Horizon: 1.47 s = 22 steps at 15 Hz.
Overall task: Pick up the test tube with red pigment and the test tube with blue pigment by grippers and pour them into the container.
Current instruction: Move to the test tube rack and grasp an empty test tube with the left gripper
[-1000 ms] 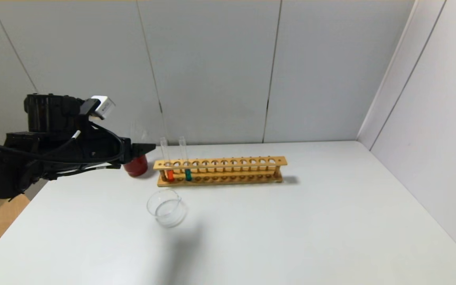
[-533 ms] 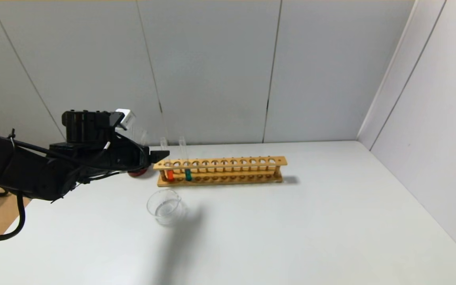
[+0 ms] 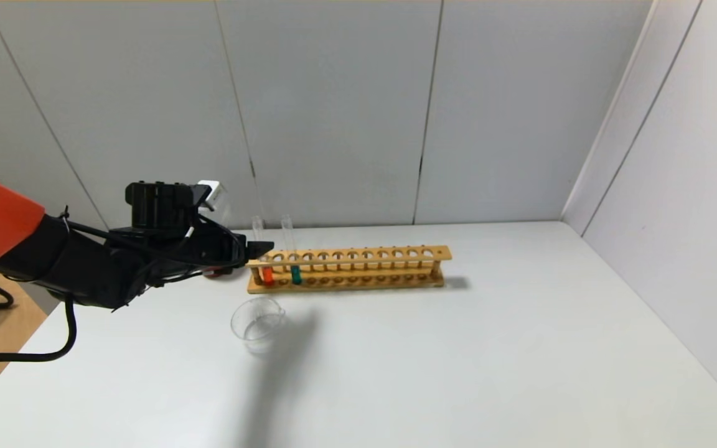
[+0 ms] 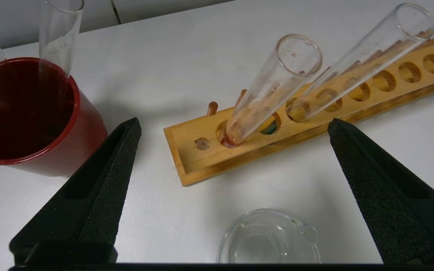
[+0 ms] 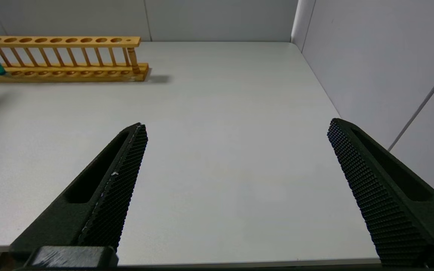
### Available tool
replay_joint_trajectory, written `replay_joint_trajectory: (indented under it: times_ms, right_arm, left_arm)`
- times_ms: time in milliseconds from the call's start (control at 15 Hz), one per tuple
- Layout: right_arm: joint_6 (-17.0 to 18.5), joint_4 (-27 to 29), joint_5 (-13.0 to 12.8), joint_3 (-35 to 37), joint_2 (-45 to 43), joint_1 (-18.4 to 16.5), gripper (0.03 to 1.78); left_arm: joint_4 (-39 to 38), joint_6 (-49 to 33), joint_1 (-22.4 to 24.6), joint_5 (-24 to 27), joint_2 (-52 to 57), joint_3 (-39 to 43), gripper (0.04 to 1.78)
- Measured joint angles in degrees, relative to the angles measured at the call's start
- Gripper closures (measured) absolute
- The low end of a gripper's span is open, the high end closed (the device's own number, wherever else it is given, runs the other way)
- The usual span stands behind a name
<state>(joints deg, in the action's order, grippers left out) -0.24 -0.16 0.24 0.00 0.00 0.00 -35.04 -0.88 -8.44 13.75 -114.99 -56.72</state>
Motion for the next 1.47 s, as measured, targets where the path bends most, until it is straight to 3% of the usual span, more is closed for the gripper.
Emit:
replay_joint_trajectory:
  times_ms: [733,1067,1267,1467]
  right_arm:
    - [0.02,0.0,0.0,0.0,0.0,0.0,0.06]
    - [0.0,0.0,0.0,0.0,0.0,0.0,0.06]
    - [0.0,0.0,0.0,0.0,0.0,0.0,0.06]
    - [0.0,0.0,0.0,0.0,0.0,0.0,0.06]
  left_arm:
    - [-0.74,-0.44,-1.04,-0.33,-5.73,-4.27,0.08]
    - [-0.77,-0.99,-1.06,-3.12,-8.11,-6.73,0.12]
    - [-0.77,-1.02,-1.01,-3.12,-8.92,-7.52,0.38]
    - [-0.77,-1.38,-1.37,-3.17,-9.46,-7.97,0.87]
